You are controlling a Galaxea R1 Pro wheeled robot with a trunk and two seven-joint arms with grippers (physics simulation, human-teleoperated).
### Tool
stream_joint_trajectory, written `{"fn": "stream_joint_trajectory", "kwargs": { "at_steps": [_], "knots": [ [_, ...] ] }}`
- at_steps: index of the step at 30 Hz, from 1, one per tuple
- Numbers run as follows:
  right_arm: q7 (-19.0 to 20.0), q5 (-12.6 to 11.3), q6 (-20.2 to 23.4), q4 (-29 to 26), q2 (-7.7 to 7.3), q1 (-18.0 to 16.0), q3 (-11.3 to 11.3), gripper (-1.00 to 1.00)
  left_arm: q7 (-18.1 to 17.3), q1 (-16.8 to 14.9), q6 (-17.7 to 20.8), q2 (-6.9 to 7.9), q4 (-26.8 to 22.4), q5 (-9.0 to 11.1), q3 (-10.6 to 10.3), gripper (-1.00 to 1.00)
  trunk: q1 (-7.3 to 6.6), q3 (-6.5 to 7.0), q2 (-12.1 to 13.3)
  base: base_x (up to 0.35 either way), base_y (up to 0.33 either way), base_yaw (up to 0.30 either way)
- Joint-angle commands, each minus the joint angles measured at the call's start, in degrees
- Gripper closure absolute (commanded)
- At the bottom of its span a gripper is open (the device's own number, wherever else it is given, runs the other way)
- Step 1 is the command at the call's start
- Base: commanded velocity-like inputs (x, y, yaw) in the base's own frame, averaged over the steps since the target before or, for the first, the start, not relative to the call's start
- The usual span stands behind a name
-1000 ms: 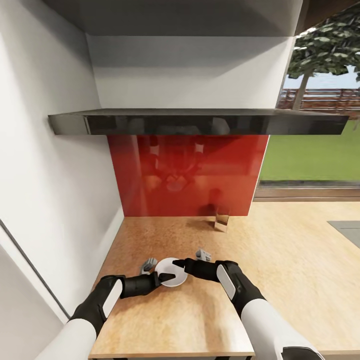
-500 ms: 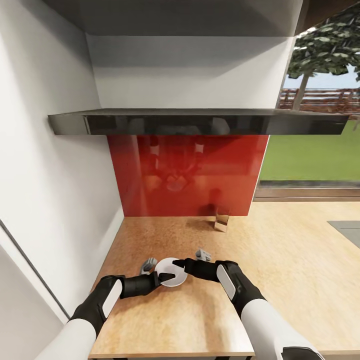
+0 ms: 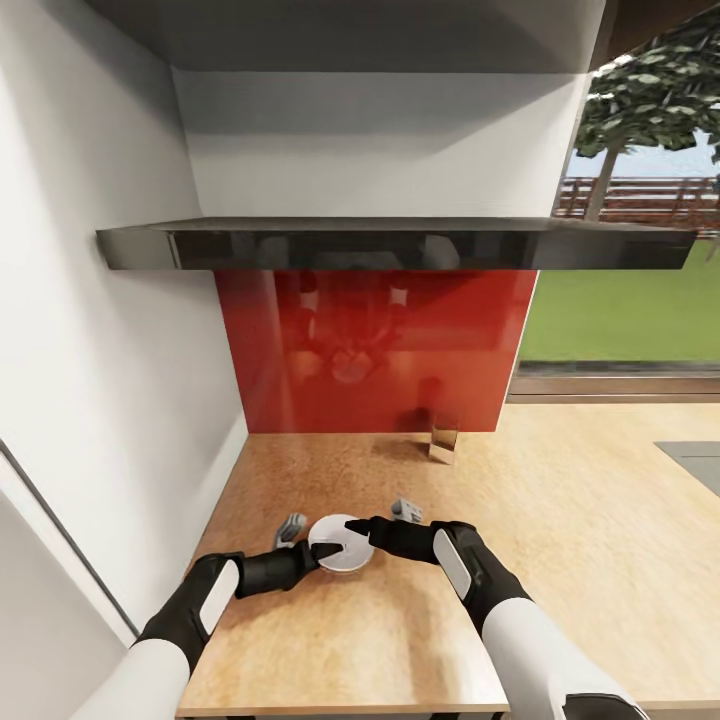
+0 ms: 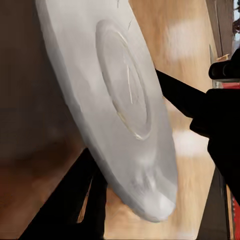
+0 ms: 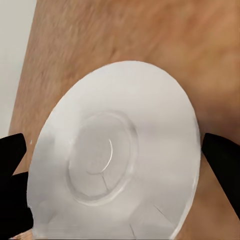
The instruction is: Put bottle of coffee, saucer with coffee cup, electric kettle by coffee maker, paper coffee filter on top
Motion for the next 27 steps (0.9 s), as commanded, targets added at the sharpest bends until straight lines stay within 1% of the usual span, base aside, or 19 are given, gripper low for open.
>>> {"fn": "stream_joint_trajectory", "kwargs": {
  "at_steps": [1, 27],
  "knots": [
    [-0.1, 0.6, 0.4, 0.0, 0.07, 0.0, -0.3, -1.0, 0.7, 0.0, -1.2, -0.02, 1.6, -2.8, 0.3, 1.0, 0.05, -0.16, -0.1, 0.0, 0.0, 0.0],
    [-0.1, 0.6, 0.4, -0.5, 0.07, 0.0, -0.4, -1.0, 0.9, -0.1, -1.2, 0.16, 1.4, -2.6, 0.6, 1.0, 0.05, -0.16, -0.1, 0.0, 0.0, 0.0]
  ]
}}
